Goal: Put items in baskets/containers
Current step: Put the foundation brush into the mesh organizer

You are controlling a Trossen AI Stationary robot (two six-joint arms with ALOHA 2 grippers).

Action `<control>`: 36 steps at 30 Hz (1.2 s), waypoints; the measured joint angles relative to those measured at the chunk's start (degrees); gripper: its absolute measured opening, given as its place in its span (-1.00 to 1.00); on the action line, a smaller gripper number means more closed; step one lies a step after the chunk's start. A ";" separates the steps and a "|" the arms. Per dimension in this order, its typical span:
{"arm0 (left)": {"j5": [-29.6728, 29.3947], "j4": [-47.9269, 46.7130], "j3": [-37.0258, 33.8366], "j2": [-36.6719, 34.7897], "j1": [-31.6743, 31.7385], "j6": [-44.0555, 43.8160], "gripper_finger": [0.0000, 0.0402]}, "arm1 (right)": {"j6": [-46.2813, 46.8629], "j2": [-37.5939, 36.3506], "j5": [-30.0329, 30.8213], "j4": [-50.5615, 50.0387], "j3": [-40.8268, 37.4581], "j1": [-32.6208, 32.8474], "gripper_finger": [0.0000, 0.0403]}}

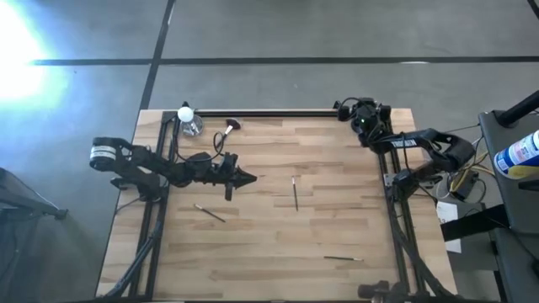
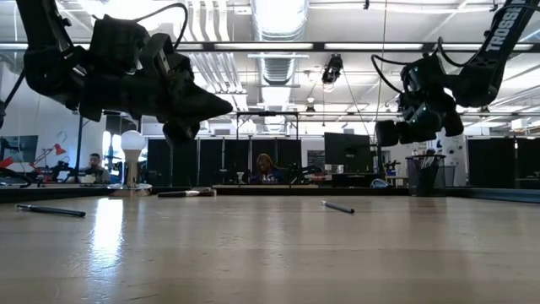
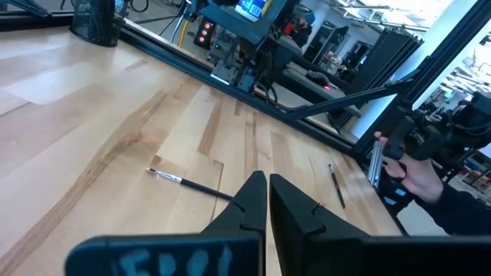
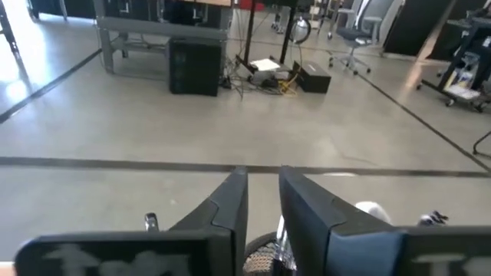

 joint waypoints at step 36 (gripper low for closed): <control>-1.63 -58.11 6.84 -14.02 -9.43 7.50 -0.58 | 17.70 -18.34 3.25 -39.25 5.42 53.68 -0.96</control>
